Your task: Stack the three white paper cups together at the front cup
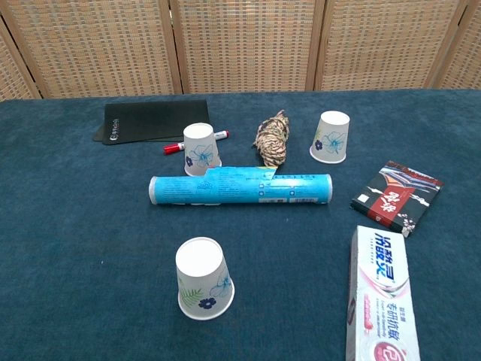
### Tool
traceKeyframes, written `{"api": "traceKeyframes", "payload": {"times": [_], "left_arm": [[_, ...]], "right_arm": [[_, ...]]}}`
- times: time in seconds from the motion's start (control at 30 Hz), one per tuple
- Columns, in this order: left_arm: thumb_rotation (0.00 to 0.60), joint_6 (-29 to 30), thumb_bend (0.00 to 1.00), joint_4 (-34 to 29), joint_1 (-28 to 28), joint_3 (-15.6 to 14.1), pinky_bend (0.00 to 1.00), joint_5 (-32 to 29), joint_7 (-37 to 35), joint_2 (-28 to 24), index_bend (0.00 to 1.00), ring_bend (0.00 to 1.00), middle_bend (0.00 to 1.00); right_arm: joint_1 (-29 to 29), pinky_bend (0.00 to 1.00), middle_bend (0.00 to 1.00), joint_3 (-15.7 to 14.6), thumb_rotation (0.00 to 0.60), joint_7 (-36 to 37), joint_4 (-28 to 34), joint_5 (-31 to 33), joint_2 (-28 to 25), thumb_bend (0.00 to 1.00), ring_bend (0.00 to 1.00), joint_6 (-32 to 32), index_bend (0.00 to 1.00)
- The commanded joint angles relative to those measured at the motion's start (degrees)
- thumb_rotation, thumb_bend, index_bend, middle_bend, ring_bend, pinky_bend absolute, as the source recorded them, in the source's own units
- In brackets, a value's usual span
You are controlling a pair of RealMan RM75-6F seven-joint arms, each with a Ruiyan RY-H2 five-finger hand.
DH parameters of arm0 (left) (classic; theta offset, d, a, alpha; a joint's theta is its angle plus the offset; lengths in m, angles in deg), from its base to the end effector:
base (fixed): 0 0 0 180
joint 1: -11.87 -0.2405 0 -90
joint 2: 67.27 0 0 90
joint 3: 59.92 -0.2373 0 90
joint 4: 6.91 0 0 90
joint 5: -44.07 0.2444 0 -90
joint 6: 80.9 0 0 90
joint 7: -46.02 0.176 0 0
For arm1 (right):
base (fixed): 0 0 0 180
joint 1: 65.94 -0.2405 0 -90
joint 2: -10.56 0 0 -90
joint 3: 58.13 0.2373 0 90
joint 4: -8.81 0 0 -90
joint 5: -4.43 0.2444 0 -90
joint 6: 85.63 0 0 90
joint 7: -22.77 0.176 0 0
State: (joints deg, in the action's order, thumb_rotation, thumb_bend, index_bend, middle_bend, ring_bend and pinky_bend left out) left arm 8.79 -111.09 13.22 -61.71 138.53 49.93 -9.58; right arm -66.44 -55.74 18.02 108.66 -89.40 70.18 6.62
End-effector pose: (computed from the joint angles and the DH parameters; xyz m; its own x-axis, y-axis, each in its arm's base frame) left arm -0.2627 0.1743 0.1254 0.3758 0.0220 0.9264 0.9233 -0.0941 -0.3723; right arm -0.2716 -0.1874 0.1405 0.4220 0.0897 0.9021 -0.9004 -0.0748 0.4286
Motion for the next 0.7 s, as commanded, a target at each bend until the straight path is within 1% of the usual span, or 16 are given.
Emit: {"api": "traceKeyframes", "payload": {"times": [0.03, 0.23, 0.3, 0.47, 0.7], "left_arm": [[0.6, 0.3, 0.02, -0.03, -0.12, -0.06, 0.0, 0.32, -0.08, -0.02, 0.0, 0.0, 0.0], [0.6, 0.38, 0.02, 0.01, -0.15, -0.04, 0.0, 0.43, -0.27, -0.05, 0.0, 0.0, 0.0], [0.6, 0.42, 0.02, 0.27, -0.06, 0.08, 0.0, 0.55, -0.34, 0.06, 0.0, 0.0, 0.0], [0.6, -0.38, 0.02, 0.59, 0.39, 0.45, 0.0, -0.13, 0.02, 0.46, 0.0, 0.0, 0.0], [0.6, -2.15, 0.02, 0.2, 1.19, 1.43, 0.0, -2.75, 1.61, 1.15, 0.0, 0.0, 0.0]], "right_arm": [[-0.03, 0.0, 0.0, -0.12, 0.6, -0.11, -0.07, -0.02, 0.05, 0.0, 0.0, -0.2, 0.0], [-0.03, 0.0, 0.0, -0.18, 0.6, -0.55, -0.44, 0.23, 0.25, 0.0, 0.0, -0.49, 0.0], [-0.48, 0.0, 0.0, -0.05, 0.6, -1.04, -0.56, 0.88, 0.59, 0.0, 0.0, -1.56, 0.0], [-3.01, 0.0, 0.0, 1.62, 0.6, -1.13, -0.49, 2.89, 1.03, 0.0, 0.0, -4.96, 0.0], [-4.28, 0.0, 0.0, 3.23, 0.6, -2.04, 1.66, 3.78, 0.52, 0.0, 0.0, -5.35, 0.0]]}}
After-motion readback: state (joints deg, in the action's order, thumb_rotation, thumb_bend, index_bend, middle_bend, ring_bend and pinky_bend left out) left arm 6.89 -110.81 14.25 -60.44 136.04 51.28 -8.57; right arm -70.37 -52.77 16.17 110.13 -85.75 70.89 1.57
